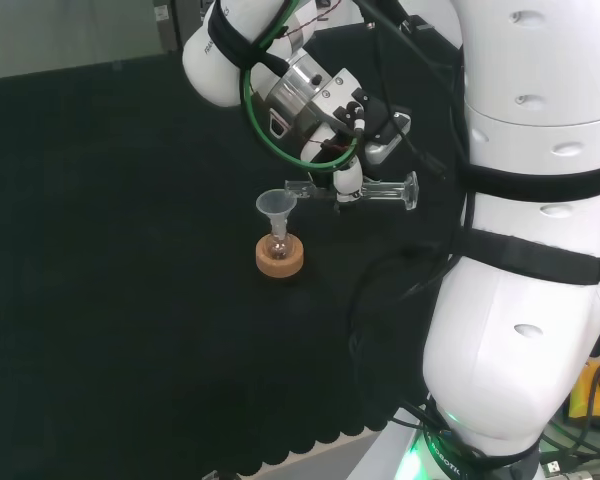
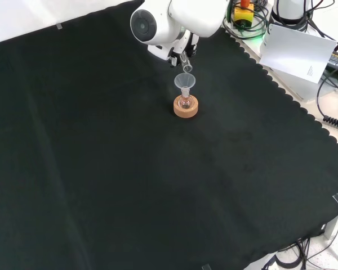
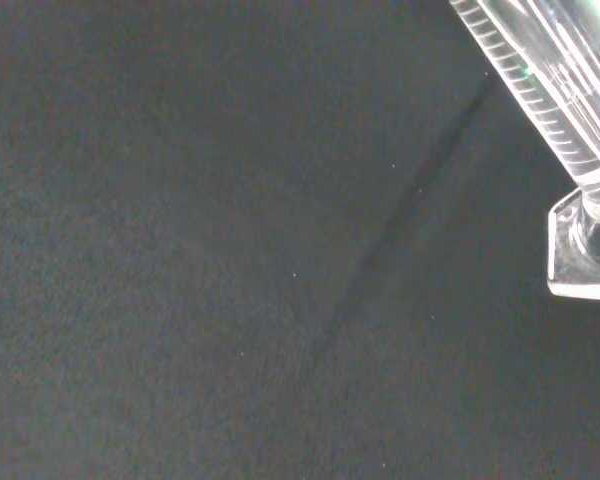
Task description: Pour the water from the graduated cylinder into the round-bottom flask.
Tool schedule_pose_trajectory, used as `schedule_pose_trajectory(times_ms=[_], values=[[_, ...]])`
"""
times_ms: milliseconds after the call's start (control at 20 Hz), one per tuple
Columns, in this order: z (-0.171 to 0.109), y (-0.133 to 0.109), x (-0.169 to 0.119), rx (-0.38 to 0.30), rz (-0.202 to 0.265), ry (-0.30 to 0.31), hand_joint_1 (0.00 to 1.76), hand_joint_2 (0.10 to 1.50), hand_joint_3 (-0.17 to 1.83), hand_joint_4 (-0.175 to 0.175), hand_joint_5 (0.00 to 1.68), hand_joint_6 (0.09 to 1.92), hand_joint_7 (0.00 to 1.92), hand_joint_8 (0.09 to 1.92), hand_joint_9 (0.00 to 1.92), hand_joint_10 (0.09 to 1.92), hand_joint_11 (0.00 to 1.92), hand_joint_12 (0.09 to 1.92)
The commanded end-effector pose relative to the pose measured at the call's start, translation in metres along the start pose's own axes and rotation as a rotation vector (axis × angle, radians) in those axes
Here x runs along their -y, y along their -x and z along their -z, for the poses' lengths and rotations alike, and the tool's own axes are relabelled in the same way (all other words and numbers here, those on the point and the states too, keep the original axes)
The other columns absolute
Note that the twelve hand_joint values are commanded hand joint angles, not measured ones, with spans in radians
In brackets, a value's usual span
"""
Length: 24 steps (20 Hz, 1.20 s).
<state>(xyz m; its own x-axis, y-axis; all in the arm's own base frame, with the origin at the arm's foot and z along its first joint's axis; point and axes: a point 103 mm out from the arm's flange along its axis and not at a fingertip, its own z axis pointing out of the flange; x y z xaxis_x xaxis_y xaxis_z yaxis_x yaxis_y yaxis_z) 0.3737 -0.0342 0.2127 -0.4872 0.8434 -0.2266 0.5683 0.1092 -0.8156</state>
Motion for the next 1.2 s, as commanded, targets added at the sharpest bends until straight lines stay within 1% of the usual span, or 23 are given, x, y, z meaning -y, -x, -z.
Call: schedule_pose_trajectory(times_ms=[50,150,250,800,1200], values=[[-0.0003,-0.0007,-0.0002,0.006,-0.011,-0.017,1.13,1.15,0.00,-0.149,0.92,1.11,1.28,0.30,1.43,0.09,1.28,0.72],[0.0002,-0.0014,-0.0004,0.009,-0.015,-0.029,1.13,1.15,0.00,-0.148,0.92,1.11,1.28,0.30,1.44,0.09,1.28,0.72],[-0.0005,0.0007,0.0007,0.006,-0.012,-0.026,1.13,1.15,0.00,-0.148,0.92,1.11,1.28,0.30,1.44,0.09,1.28,0.72],[0.0044,0.0000,0.0007,0.022,-0.037,-0.072,1.13,1.16,0.00,-0.146,0.92,1.11,1.27,0.30,1.43,0.09,1.29,0.72],[0.0059,0.0020,0.0011,0.023,-0.039,-0.084,1.13,1.16,0.00,-0.144,0.91,1.12,1.27,0.30,1.43,0.09,1.29,0.72]])
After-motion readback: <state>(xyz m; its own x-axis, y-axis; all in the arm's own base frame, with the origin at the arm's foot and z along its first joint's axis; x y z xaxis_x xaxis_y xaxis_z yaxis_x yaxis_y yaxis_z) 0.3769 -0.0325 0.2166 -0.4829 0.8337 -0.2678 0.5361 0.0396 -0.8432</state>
